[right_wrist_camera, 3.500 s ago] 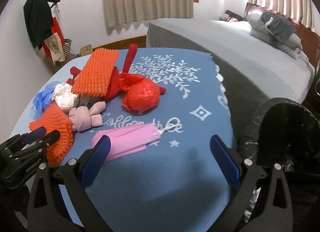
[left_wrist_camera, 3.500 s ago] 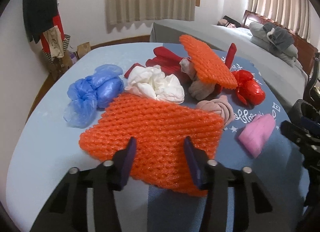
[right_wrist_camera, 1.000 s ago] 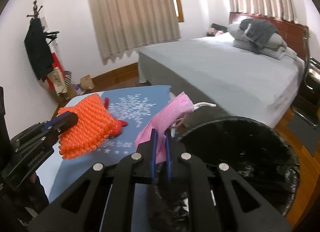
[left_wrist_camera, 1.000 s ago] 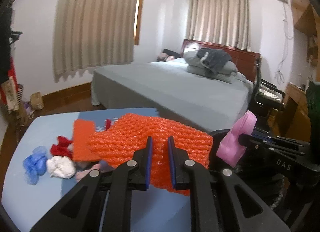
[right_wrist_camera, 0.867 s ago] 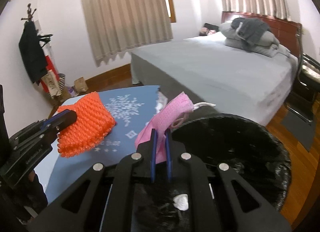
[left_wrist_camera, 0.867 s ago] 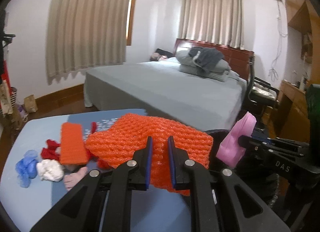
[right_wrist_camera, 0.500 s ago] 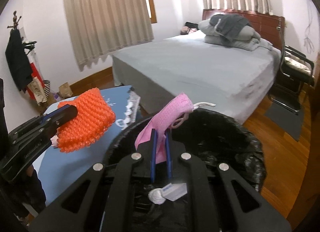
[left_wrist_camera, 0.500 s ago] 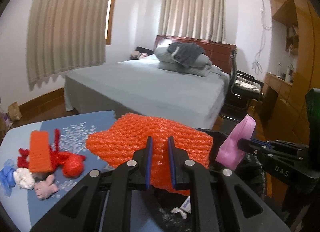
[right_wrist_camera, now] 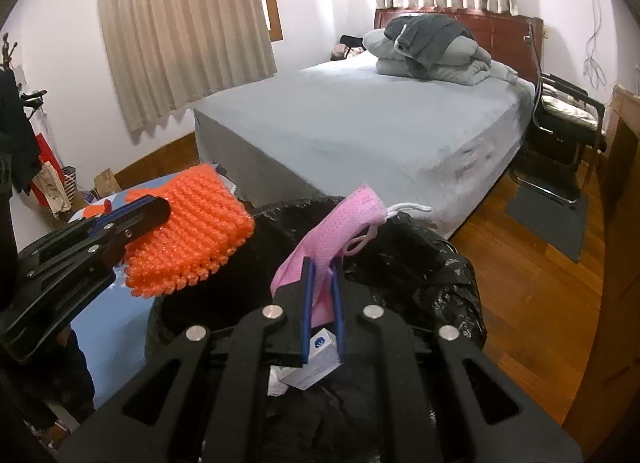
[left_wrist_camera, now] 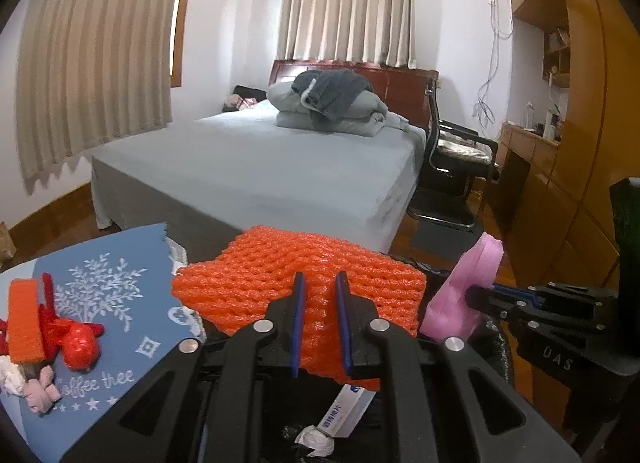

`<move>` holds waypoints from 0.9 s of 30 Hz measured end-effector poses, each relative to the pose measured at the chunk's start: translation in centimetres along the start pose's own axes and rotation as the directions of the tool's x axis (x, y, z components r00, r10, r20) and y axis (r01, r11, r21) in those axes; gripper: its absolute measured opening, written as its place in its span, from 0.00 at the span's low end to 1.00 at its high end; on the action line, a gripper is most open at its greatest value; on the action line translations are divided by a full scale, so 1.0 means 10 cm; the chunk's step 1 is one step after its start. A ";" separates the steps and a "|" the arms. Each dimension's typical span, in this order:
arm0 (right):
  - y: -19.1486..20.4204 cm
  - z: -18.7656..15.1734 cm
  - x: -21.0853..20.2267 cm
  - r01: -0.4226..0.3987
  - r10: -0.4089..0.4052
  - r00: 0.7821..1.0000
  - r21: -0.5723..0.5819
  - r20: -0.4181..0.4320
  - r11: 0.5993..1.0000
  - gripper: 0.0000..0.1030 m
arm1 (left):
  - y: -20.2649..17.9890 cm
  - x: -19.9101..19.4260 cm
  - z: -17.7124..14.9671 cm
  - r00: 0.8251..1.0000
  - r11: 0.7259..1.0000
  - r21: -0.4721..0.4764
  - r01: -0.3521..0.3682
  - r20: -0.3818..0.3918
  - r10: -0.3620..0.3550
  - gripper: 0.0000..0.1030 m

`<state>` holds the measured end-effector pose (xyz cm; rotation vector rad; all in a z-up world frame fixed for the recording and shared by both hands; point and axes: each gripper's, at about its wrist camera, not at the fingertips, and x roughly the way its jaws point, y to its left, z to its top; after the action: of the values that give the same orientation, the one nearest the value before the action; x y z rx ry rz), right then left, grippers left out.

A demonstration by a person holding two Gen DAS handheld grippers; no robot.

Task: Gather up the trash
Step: 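Carry the orange net and pink mask over the bin and release both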

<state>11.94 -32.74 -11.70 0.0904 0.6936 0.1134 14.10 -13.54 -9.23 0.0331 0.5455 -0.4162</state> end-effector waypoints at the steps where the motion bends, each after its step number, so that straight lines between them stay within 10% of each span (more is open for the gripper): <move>1: -0.02 -0.01 0.02 0.002 -0.002 1.000 0.002 -0.006 1.000 0.11 | -0.02 0.03 0.00 1.000 1.000 0.002 0.005 -0.005 -0.005 0.15; 15: -0.15 -0.11 0.04 0.043 -0.041 0.999 0.043 -0.032 0.998 0.51 | 0.01 0.08 -0.01 1.000 1.000 -0.013 -0.002 -0.029 0.002 0.44; 19: -0.12 -0.09 -0.01 0.065 -0.065 0.998 0.047 -0.007 0.997 0.83 | 0.11 -0.03 -0.02 0.999 0.999 -0.022 -0.035 -0.006 0.035 0.60; 27: 0.05 -0.03 -0.05 0.045 -0.046 0.999 0.046 0.019 0.998 0.93 | 0.55 -0.39 -0.07 0.986 0.985 -0.049 -0.163 0.037 0.165 0.84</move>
<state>11.38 -32.29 -11.55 0.1195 0.6777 0.0524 12.89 -6.99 -8.29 0.0255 0.5076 -0.2430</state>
